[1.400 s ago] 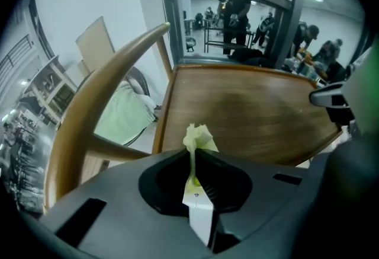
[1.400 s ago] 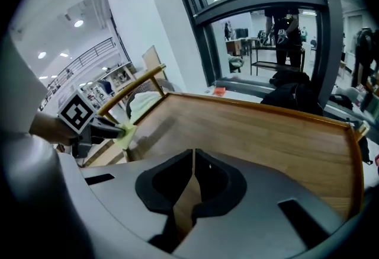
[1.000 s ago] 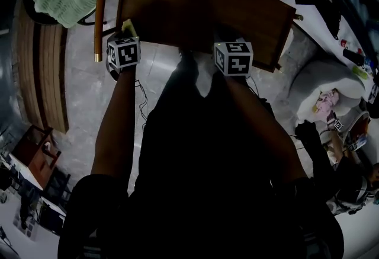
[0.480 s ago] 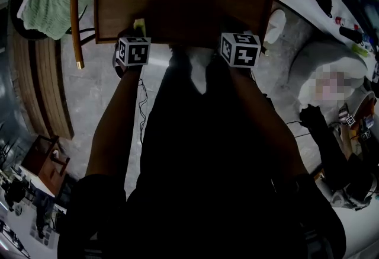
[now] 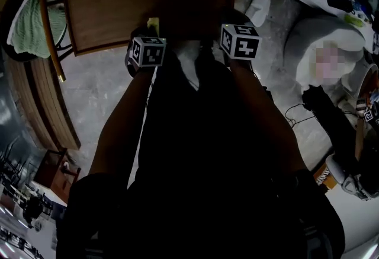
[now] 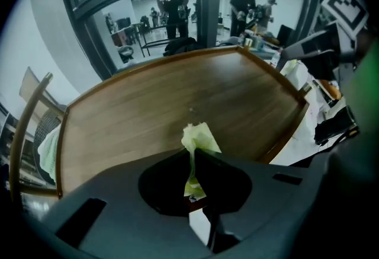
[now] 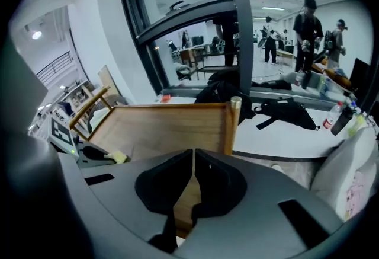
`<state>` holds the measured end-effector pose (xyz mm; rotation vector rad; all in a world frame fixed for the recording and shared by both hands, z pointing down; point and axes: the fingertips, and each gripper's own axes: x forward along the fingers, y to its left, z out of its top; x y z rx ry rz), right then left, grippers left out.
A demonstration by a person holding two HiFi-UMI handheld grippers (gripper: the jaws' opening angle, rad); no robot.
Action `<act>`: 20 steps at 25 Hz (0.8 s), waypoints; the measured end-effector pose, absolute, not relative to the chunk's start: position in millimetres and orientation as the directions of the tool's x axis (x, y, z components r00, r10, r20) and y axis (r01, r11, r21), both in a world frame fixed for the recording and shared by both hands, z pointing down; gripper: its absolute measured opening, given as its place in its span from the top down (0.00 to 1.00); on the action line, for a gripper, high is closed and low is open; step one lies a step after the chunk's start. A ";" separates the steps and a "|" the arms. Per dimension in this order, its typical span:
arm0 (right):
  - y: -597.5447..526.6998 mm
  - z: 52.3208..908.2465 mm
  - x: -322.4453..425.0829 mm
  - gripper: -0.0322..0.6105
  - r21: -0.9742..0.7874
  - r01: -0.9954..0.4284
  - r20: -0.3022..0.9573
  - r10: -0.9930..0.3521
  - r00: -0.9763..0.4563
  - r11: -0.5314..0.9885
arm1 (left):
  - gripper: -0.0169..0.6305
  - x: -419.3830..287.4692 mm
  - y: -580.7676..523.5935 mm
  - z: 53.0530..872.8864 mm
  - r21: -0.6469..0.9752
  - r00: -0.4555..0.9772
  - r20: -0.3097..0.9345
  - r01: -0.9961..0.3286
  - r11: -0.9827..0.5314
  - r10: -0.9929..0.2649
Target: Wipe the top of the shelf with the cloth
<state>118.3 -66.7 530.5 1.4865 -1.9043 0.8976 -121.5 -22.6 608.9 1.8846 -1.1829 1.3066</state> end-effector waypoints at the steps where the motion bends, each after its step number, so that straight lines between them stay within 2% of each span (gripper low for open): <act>1: -63.8 530.2 128.6 0.91 -0.164 -0.975 0.767 -0.602 -0.221 0.150 | 0.95 -108.7 -21.9 608.2 -0.031 0.150 0.926 -0.885 -0.465 -0.347; 8: -43.7 530.1 180.3 0.91 -0.168 -0.979 0.766 -0.610 -0.205 0.117 | 0.95 -26.6 -14.4 604.2 -0.003 0.199 0.918 -0.861 -0.508 -0.342; 20: -11.4 535.0 228.8 0.91 -0.189 -0.976 0.759 -0.614 -0.217 0.111 | 0.95 67.3 -8.3 597.4 0.031 0.254 0.896 -0.854 -0.519 -0.365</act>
